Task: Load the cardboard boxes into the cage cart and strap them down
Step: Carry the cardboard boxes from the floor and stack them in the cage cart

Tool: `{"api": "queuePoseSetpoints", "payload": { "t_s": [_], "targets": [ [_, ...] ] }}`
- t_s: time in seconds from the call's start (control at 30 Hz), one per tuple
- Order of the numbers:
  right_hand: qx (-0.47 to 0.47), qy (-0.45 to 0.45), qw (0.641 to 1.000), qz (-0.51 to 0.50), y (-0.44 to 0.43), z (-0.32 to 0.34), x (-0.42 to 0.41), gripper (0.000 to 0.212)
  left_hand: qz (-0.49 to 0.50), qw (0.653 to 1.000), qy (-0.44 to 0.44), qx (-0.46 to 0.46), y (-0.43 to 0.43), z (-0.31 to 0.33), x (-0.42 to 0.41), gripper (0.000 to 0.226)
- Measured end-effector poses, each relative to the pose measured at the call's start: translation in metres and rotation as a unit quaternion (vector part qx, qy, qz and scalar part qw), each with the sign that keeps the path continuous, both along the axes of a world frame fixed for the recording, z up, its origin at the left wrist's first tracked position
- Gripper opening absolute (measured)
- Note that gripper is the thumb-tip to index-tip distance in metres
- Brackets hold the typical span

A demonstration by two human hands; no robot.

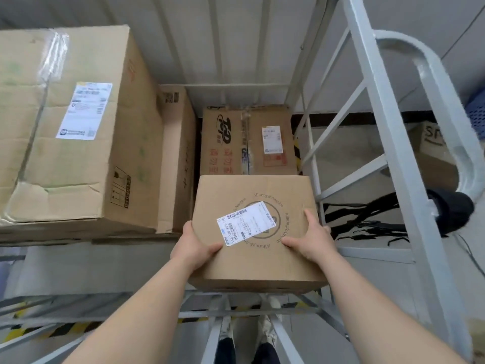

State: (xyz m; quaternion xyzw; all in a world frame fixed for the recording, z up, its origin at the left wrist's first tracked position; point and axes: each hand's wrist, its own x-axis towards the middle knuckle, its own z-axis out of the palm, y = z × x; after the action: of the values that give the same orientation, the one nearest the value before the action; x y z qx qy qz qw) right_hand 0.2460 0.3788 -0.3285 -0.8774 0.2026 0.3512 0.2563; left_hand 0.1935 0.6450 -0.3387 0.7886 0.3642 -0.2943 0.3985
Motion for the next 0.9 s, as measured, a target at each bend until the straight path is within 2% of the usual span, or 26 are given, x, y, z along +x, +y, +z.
{"api": "queuePoseSetpoints", "payload": {
  "t_s": [0.37,0.57,0.9],
  "targets": [
    [-0.05,0.051,0.996,0.05,0.005,-0.116,0.013,0.112,-0.013,0.999,0.039,0.032,-0.009,-0.11,0.0,0.092],
    [-0.041,0.06,0.996,0.056,0.005,-0.163,0.003,0.124,-0.022,0.996,0.05,0.076,-0.01,-0.153,-0.009,0.094],
    [-0.046,0.065,0.994,0.079,0.008,-0.178,0.003,0.13,-0.054,0.99,0.088,0.096,-0.009,-0.166,-0.009,0.102]
  ]
}}
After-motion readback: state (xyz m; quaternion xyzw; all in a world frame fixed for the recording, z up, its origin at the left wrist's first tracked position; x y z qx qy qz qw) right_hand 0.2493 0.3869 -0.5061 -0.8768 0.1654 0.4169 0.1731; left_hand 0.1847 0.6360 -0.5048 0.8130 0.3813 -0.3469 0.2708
